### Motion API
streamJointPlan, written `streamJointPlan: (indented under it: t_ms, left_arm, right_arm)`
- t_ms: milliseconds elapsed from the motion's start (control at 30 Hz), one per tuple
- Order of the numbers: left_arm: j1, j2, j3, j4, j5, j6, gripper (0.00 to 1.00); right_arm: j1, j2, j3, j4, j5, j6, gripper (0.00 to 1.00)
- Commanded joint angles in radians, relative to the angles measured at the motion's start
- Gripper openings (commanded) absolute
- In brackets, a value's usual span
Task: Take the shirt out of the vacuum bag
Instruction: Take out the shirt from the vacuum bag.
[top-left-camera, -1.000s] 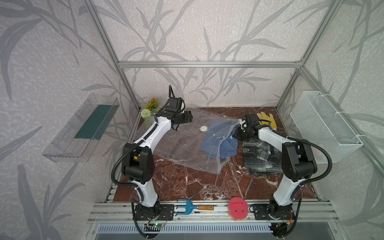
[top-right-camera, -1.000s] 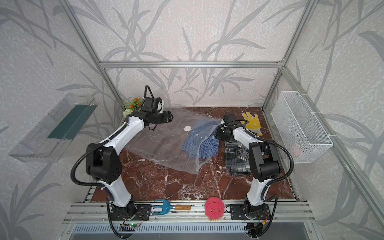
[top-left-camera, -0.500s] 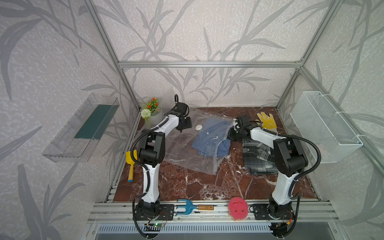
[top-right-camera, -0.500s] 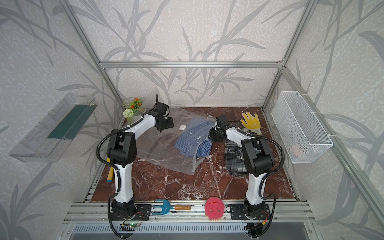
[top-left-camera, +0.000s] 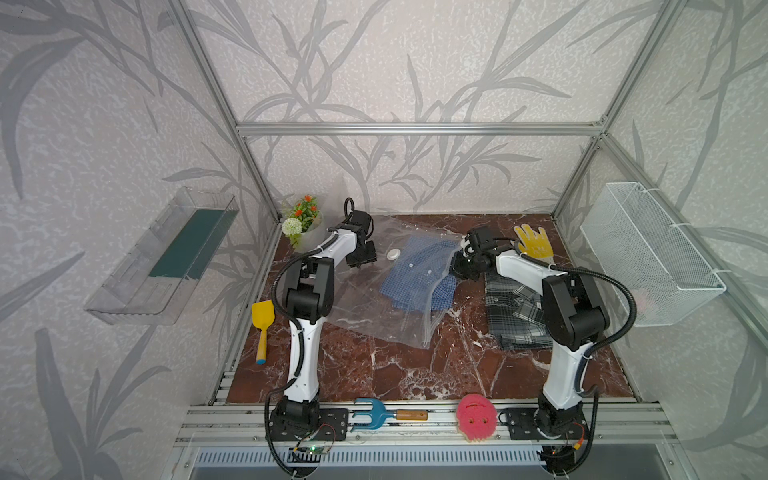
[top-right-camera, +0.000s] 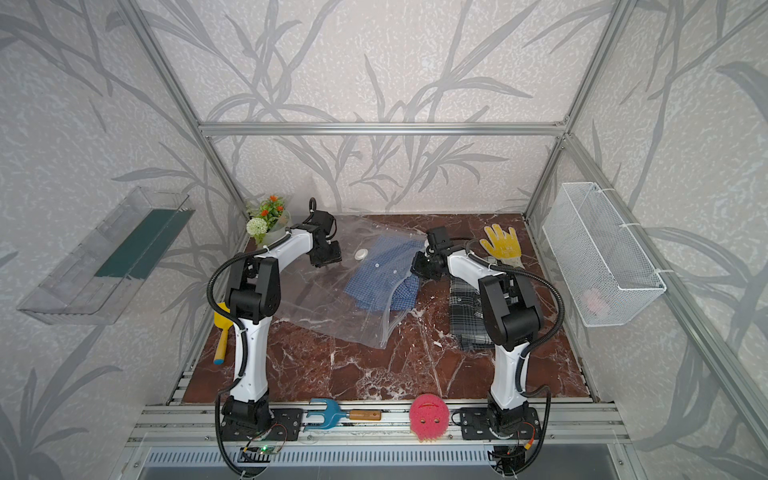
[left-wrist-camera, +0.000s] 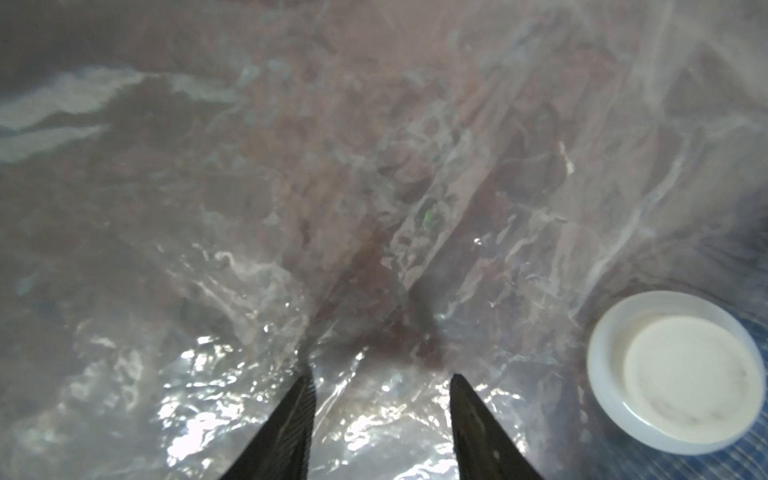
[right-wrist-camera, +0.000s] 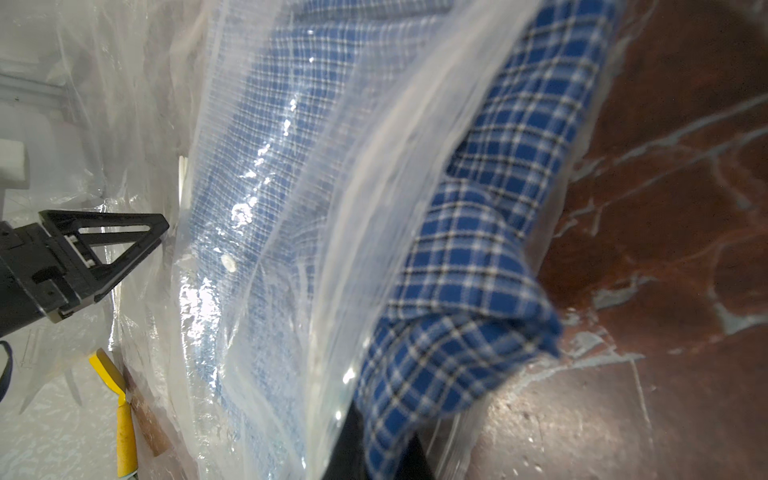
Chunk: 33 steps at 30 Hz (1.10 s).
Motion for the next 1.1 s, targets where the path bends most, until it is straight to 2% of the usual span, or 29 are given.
streamJointPlan:
  t_ms: [0,167,433,800,933,1067]
  left_arm:
    - [0.005,0.026,0.016,-0.034,-0.017,-0.027,0.52]
    - [0.011,0.036,-0.007,-0.016,-0.006,-0.036,0.51]
    - [0.017,0.044,-0.029,0.002,0.008,-0.045,0.5]
    - [0.02,0.048,-0.031,0.007,0.012,-0.05,0.5]
    - [0.024,0.048,-0.032,0.009,0.016,-0.049,0.5]
    - [0.032,0.05,-0.031,0.011,0.021,-0.05,0.5]
  right_arm:
    - [0.002,-0.005,0.065,-0.093,-0.007,-0.072,0.0]
    - [-0.024,-0.041,0.102,-0.194,0.009,-0.127,0.0]
    - [-0.118,-0.139,0.038,-0.273,-0.01,-0.171,0.0]
    - [-0.24,-0.304,0.056,-0.545,0.055,-0.325,0.0]
    - [-0.315,-0.341,0.049,-0.607,0.04,-0.381,0.0]
    - [-0.347,-0.345,0.057,-0.687,0.099,-0.46,0.0]
